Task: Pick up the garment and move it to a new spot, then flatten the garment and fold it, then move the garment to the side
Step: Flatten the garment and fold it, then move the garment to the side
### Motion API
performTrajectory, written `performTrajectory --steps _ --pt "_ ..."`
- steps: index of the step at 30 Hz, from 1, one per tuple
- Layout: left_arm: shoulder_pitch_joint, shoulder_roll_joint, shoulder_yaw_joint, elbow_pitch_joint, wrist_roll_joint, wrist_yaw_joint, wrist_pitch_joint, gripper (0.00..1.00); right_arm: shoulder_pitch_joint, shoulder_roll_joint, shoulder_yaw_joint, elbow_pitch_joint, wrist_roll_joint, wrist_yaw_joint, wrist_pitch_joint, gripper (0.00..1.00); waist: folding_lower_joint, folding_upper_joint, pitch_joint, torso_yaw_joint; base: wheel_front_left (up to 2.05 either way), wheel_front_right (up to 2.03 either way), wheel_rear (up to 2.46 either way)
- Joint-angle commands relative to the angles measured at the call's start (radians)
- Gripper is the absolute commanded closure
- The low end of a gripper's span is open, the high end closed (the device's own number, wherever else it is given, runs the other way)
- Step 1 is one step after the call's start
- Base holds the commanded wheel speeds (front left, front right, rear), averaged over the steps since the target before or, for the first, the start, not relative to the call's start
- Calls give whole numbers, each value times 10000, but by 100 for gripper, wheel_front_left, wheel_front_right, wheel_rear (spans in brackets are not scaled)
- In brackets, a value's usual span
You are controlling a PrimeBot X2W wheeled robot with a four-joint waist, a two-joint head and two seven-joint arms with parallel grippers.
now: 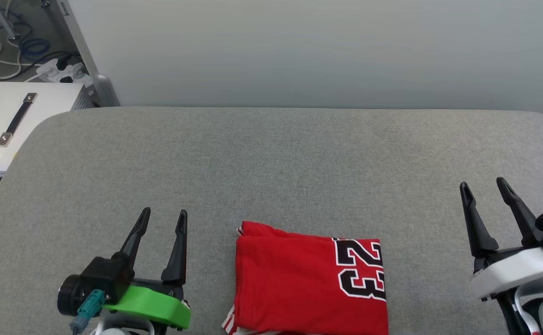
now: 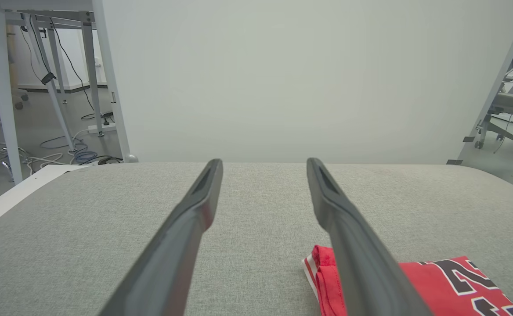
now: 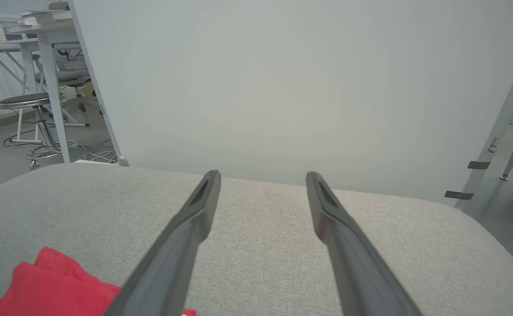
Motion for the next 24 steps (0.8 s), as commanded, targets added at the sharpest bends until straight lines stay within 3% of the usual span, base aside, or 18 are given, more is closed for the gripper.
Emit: performTrajectory --steps 1,10,24 --pt "71 -6 40 -76 -13 -29 -59 0 286 227 -169 -171 -66 -7 -206 0 0 -1 87 -74 0 0 0" --pt "185 -32 49 -69 90 -29 -59 0 1283 1309 -595 -274 -412 -7 -889 0 0 -1 109 -99 0 0 0" --pt "209 -50 -90 26 158 -29 -59 0 1391 1546 -518 27 -455 -7 -943 0 0 -1 83 -47 0 0 0"
